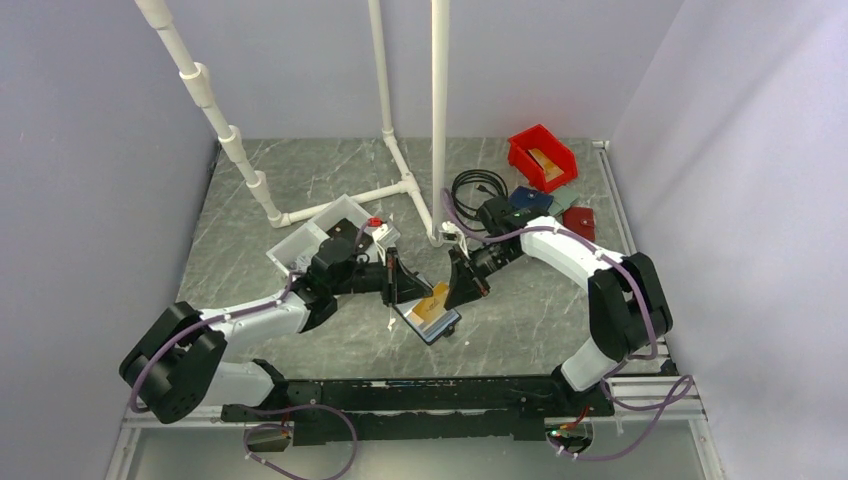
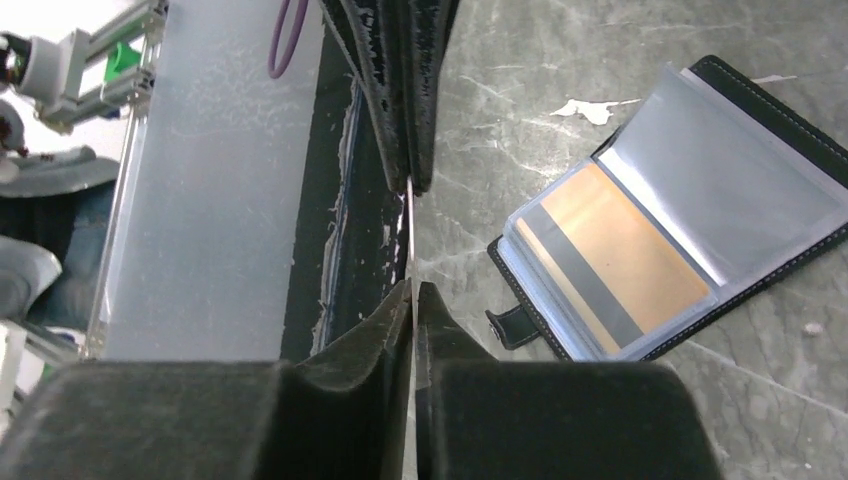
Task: Take the credit cards out of the card holder
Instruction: Place the credit card in the storage box.
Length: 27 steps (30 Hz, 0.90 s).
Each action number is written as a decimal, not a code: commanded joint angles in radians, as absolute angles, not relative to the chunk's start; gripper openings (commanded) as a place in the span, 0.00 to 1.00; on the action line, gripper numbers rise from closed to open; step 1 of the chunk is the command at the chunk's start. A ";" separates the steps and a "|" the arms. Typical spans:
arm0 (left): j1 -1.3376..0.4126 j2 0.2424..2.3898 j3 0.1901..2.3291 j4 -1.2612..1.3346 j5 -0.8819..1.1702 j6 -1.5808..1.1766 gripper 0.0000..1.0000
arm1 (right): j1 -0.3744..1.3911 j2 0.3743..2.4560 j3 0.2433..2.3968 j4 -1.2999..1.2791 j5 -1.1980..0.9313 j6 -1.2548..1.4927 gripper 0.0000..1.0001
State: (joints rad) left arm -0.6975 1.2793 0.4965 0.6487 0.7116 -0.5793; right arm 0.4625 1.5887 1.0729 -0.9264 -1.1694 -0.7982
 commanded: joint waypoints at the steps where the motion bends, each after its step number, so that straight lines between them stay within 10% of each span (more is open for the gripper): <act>1: -0.705 1.291 0.541 0.693 0.727 -0.551 0.00 | 0.476 1.611 1.132 -0.942 -1.197 -0.811 0.00; 6: -0.701 1.257 0.551 0.601 0.657 -0.544 0.06 | 0.474 1.625 1.179 -1.059 -1.166 -0.918 0.00; 14: -0.595 1.119 0.663 0.256 0.630 -0.540 0.77 | 0.441 1.567 1.162 -1.072 -1.030 -0.954 0.00; 27: -0.419 1.236 1.096 -0.349 0.627 -0.216 0.96 | 0.232 1.438 1.123 -0.999 -0.952 -0.887 0.00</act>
State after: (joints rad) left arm -0.4622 1.1828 1.0271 -0.1555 0.6613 -0.3534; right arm 0.2741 1.4696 1.1320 -1.0325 -0.9653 -0.8890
